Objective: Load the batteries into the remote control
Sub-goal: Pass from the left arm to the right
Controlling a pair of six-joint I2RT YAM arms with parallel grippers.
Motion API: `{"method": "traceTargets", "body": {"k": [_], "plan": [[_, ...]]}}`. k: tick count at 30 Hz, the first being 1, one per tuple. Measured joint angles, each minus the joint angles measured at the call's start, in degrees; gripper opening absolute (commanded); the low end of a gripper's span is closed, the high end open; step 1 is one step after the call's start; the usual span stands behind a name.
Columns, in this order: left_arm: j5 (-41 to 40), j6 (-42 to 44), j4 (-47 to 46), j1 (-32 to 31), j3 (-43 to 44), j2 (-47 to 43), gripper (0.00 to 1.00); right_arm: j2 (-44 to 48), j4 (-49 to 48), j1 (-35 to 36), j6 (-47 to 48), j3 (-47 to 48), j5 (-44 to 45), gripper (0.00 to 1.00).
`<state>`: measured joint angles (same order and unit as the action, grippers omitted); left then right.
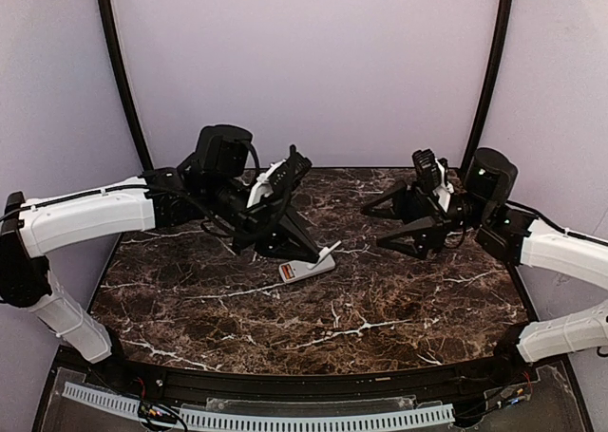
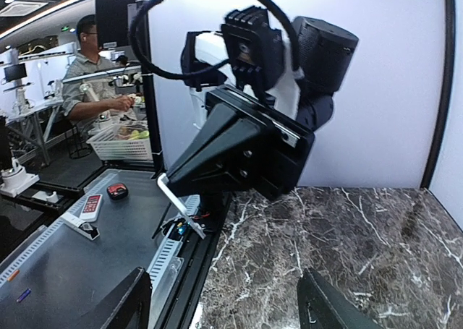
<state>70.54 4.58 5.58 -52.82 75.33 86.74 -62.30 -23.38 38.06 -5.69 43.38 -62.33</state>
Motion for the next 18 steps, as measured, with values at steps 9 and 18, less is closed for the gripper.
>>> {"method": "traceTargets", "body": {"k": [9, 18], "plan": [[7.1, -19.0, -25.9, -0.2, -6.3, -0.5, 0.00, -4.5, 1.3, 7.6, 3.9, 4.9, -2.0, 0.52], [9.3, -32.7, -44.2, -0.9, -8.0, -0.4, 0.00, -9.2, 2.6, 13.6, 6.8, 10.5, -1.8, 0.48]]}}
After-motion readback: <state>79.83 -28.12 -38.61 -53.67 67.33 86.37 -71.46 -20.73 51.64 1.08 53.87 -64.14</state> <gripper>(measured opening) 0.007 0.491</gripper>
